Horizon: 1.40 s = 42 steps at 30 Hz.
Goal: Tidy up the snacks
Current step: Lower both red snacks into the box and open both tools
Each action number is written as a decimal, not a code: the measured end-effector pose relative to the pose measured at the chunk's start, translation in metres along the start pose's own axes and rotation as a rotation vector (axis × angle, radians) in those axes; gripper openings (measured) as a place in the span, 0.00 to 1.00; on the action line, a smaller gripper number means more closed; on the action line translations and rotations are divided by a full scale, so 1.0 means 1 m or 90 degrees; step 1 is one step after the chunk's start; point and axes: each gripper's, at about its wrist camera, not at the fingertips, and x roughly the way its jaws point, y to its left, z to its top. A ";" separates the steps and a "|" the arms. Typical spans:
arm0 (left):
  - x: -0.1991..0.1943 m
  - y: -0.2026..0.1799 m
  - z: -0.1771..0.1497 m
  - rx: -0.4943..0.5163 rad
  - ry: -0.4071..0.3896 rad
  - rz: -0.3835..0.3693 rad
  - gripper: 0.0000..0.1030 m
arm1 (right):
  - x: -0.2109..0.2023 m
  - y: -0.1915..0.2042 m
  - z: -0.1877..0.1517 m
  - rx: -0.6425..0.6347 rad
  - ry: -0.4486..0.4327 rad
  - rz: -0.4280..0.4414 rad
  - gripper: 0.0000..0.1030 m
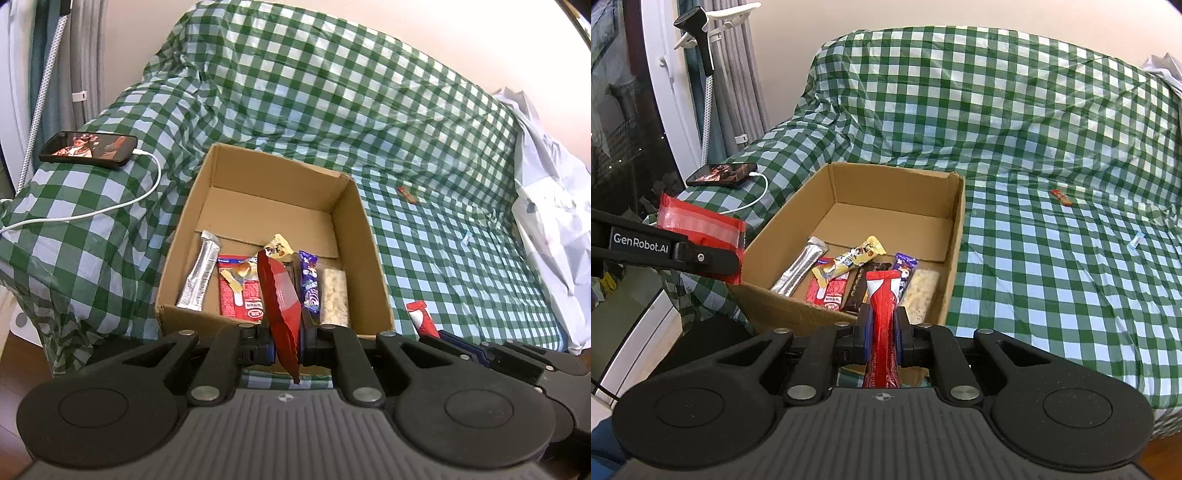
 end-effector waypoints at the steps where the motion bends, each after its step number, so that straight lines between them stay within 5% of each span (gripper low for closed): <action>1: 0.001 0.002 0.001 -0.002 0.000 0.001 0.11 | 0.001 0.001 0.002 0.000 0.001 0.000 0.12; 18: 0.030 0.013 0.030 -0.016 0.013 0.014 0.11 | 0.035 0.010 0.030 -0.010 0.020 0.003 0.12; 42: 0.143 0.018 0.091 0.001 0.100 0.072 0.11 | 0.138 -0.016 0.066 0.020 0.071 0.010 0.12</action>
